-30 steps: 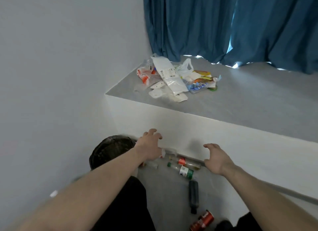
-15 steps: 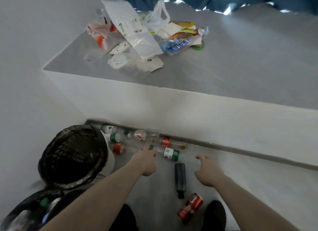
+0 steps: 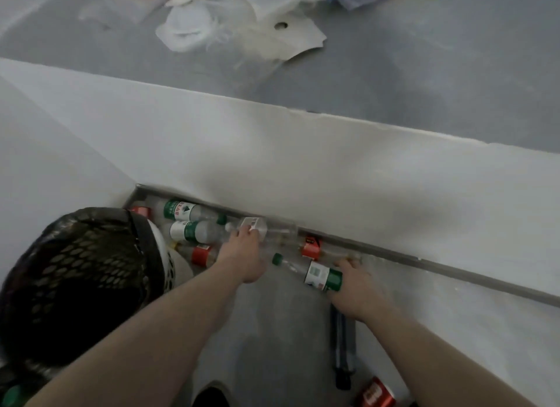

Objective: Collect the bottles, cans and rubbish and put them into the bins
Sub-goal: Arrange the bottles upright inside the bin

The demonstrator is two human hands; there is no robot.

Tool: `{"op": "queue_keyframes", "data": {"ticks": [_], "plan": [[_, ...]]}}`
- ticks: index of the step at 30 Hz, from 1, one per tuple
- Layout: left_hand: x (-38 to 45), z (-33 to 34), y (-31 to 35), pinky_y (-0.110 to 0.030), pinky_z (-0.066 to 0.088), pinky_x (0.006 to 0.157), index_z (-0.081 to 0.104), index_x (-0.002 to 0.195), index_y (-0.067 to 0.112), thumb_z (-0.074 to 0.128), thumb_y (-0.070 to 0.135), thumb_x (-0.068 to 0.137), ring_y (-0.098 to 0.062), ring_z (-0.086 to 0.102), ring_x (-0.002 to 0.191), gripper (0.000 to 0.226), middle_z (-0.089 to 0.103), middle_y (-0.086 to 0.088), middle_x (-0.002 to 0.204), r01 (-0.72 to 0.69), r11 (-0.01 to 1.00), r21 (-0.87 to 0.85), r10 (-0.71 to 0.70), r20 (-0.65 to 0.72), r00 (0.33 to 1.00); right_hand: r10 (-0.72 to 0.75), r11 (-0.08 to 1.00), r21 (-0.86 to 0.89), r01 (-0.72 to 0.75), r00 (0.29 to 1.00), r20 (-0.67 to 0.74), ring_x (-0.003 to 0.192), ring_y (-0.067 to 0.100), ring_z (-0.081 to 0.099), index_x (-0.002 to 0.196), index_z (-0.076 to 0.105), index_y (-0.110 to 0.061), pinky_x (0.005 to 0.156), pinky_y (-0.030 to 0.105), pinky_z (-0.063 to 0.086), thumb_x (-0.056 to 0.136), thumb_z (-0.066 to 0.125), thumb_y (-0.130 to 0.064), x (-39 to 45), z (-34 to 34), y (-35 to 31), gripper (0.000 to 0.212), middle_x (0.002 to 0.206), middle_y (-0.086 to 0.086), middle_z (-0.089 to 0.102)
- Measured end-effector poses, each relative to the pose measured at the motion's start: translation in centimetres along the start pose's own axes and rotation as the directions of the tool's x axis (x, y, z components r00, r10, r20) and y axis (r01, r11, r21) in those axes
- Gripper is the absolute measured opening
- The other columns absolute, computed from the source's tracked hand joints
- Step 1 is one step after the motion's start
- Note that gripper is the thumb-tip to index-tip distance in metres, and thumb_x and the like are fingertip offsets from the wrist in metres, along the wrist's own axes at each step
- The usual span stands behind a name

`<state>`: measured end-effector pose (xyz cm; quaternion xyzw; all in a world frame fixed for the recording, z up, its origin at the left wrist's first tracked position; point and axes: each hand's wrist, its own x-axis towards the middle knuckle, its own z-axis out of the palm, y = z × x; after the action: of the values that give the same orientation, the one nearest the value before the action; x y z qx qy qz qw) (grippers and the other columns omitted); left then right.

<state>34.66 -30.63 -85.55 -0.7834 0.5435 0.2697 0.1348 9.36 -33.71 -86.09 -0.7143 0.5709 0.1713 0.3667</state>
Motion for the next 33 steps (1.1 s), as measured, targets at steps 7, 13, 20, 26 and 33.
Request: {"op": "queue_keyframes", "data": {"ticks": [7,13,20,26,33], "plan": [[7.2,3.5,-3.0,-0.049,0.036,0.113,0.019,0.156,0.017,0.062,0.027,0.092,-0.034,0.022,0.147,0.078,0.022,-0.006,0.16,0.058,0.997,-0.054,-0.06,-0.025,0.998,0.009,0.999,-0.05,-0.007,0.999,0.044,0.12,0.029,0.057,0.135,0.047,-0.026,0.098,0.042,0.049,0.087,0.066,-0.037,7.3,4.9,1.0,0.053,0.133,0.007,0.056],[10.8,5.4,-2.9,-0.048,0.042,0.106,0.034,0.144,0.024,0.071,0.026,0.085,-0.035,0.038,0.134,0.07,0.038,-0.008,0.145,0.046,0.995,0.086,-0.034,-0.13,0.991,0.034,0.978,-0.207,-0.014,0.995,0.092,0.126,0.027,0.049,0.141,0.042,-0.029,0.101,0.042,0.043,0.089,0.067,-0.036,9.2,7.9,2.7,0.058,0.139,0.001,0.049],[6.5,2.4,-0.9,-0.042,0.033,0.111,0.043,0.139,0.021,0.068,0.045,0.085,-0.03,0.042,0.132,0.064,0.046,-0.005,0.141,-0.013,0.997,0.082,0.019,-0.073,0.997,0.019,0.973,-0.229,-0.014,1.0,0.022,0.12,0.023,0.053,0.133,0.048,-0.027,0.1,0.038,0.043,0.086,0.066,-0.034,3.9,1.5,2.1,0.052,0.132,0.0,0.054],[-4.1,-6.0,3.0,-0.044,0.041,0.105,0.041,0.133,0.02,0.066,0.055,0.082,-0.032,0.052,0.125,0.067,0.056,-0.007,0.134,0.114,0.985,-0.129,-0.117,-0.017,0.993,0.123,0.987,-0.107,-0.122,0.992,0.008,0.117,0.022,0.054,0.135,0.044,-0.028,0.095,0.036,0.046,0.087,0.066,-0.043,-7.8,-9.5,2.6,0.055,0.127,-0.002,0.053],[-20.8,-19.6,7.7,-0.035,0.052,0.079,0.049,0.119,0.029,0.067,0.073,0.067,-0.021,0.06,0.091,0.07,0.061,0.002,0.11,0.288,0.81,-0.51,-0.261,0.126,0.957,0.223,0.96,0.159,-0.232,0.972,0.075,0.086,0.015,0.061,0.106,0.046,-0.027,0.065,0.03,0.048,0.071,0.077,-0.033,-23.8,-23.7,0.4,0.047,0.097,-0.008,0.06]]}}
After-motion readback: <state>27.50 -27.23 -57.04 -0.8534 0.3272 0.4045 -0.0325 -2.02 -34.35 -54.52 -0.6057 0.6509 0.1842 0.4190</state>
